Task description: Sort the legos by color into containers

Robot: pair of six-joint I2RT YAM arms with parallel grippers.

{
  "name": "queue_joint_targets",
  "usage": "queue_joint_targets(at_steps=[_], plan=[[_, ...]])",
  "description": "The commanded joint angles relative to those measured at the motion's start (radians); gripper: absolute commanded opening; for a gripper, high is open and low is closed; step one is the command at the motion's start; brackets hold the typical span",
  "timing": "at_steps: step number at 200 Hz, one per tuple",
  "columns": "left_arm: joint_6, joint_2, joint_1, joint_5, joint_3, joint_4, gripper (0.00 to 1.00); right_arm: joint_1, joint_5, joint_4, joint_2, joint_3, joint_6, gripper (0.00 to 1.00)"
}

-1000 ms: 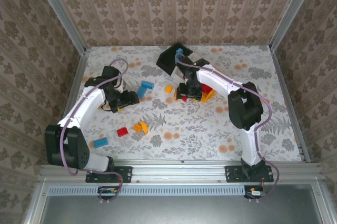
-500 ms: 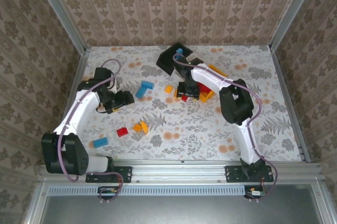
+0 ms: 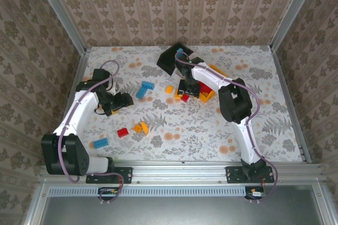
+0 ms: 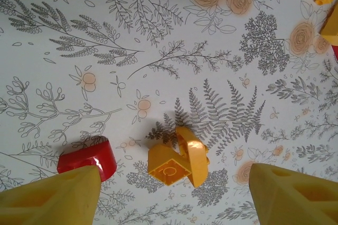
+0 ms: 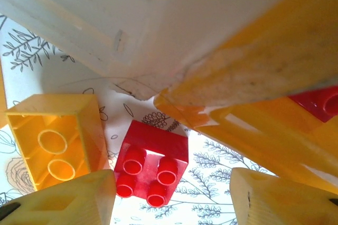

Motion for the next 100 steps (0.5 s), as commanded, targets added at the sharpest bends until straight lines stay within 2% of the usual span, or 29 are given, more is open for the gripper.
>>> queue_joint_targets(at_steps=[1, 66, 100], plan=[[0.024, -0.024, 0.010, 0.017, 0.016, -0.039, 0.75, -0.012, -0.008, 0.027, 0.058, 0.005, 0.016, 0.60], [0.013, -0.030, 0.009, 0.023, 0.014, -0.037, 0.75, -0.017, -0.039, 0.066, 0.057, -0.043, 0.016, 0.57], [-0.013, -0.039, 0.010, 0.040, -0.019, 0.000, 0.75, -0.010, -0.016, 0.092, -0.021, -0.169, 0.031, 0.52]])
